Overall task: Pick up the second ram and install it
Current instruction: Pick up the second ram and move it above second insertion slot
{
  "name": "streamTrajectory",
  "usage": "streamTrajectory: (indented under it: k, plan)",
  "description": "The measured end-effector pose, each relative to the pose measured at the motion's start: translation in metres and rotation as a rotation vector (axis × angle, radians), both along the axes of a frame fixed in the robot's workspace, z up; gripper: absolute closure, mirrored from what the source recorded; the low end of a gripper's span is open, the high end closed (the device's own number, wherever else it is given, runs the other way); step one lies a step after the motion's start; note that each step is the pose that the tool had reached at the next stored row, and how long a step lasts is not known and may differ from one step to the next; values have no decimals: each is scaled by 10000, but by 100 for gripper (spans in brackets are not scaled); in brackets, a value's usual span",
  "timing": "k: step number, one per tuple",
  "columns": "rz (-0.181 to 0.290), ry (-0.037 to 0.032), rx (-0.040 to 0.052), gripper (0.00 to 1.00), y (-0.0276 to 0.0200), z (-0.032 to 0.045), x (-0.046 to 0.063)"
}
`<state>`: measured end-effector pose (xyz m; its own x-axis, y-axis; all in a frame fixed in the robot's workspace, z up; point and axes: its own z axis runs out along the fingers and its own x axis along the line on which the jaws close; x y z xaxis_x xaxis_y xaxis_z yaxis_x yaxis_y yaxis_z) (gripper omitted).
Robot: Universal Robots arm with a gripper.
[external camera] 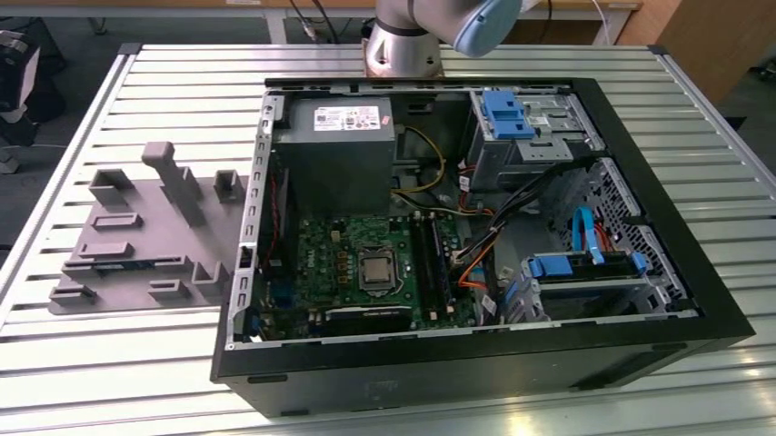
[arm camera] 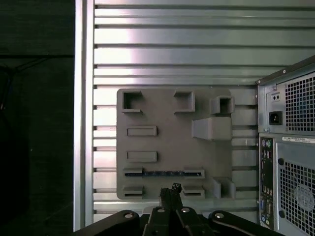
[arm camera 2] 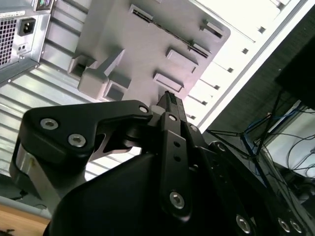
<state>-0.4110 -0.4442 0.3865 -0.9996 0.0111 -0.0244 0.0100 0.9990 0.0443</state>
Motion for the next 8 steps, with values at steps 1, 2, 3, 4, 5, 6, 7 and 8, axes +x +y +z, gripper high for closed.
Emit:
streamTrajectory:
  k: [1,2,3,4,5,6,7,8]
  plan:
    - [165,0,-1,89,0,-1,0]
    - [342,-1,0,89,0,-2,-1]
    - [505,0,0,89,0,-2,-2]
    - [661,0,0,89,0,-3,-2]
    - [818,0,0,89,0,-4,-3]
    - [971,0,0,89,0,-5,-3]
    - [1128,0,-1,89,0,-6,-3]
    - [1284,0,-2,89,0,-7,-3]
